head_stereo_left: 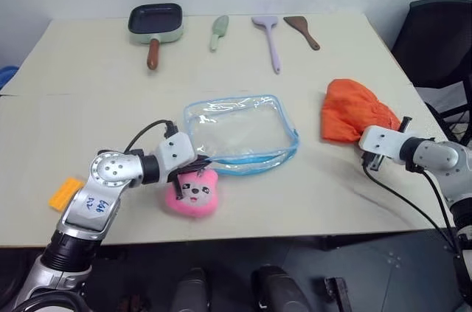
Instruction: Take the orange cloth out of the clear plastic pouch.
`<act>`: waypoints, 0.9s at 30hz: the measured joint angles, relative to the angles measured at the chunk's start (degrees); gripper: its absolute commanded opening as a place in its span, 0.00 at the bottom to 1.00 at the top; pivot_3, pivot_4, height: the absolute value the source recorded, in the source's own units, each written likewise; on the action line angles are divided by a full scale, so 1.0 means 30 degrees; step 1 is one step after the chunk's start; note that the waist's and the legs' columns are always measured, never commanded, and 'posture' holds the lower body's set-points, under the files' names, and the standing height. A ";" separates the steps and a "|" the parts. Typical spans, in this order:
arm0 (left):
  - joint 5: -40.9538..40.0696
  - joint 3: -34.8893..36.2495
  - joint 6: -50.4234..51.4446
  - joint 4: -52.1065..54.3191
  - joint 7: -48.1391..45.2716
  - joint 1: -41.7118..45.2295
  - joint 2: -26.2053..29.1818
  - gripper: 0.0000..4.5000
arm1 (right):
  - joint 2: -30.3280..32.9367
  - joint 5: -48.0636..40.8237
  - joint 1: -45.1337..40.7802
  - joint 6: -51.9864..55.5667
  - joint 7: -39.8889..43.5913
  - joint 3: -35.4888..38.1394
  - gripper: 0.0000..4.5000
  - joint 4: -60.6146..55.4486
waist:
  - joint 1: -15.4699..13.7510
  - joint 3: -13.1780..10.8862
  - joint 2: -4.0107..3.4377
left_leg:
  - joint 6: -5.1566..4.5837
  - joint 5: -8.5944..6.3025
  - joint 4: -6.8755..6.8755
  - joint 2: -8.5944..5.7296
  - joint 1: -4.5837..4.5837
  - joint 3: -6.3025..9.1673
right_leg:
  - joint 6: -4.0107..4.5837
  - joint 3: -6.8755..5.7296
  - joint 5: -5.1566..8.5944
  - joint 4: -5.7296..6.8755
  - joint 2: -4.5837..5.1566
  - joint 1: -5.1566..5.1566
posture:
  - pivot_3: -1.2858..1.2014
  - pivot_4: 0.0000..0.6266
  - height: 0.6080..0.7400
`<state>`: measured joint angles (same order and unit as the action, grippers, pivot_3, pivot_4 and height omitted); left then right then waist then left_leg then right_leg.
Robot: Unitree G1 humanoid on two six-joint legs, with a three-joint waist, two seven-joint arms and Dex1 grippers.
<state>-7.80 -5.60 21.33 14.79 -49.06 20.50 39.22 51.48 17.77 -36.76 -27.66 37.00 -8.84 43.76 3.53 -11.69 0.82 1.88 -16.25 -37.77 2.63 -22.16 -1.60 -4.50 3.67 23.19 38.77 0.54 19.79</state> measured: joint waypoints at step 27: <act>-0.7604 0.8264 0.4825 0.2356 -0.2997 -0.2183 0.3991 0.80 | 0.4403 -1.2421 0.2437 1.3157 1.2489 0.5861 1.00 -0.6424 | -0.0086 -0.0022 -0.0036 | -0.0100 -0.0059 -0.0007 0.0021 0.0031 0.0084 | 0.0008 -0.0069 0.0003 -0.0006 0.0006 -0.0063 | 0.52 0.24 1.00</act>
<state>-30.61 19.20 35.81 21.86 -58.05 13.95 51.19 64.69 -19.50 -29.45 11.81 74.47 8.74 24.49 3.27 -11.75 0.72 1.58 -16.43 -37.79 2.70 -22.07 -1.34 -4.47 3.47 23.20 38.75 0.56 19.60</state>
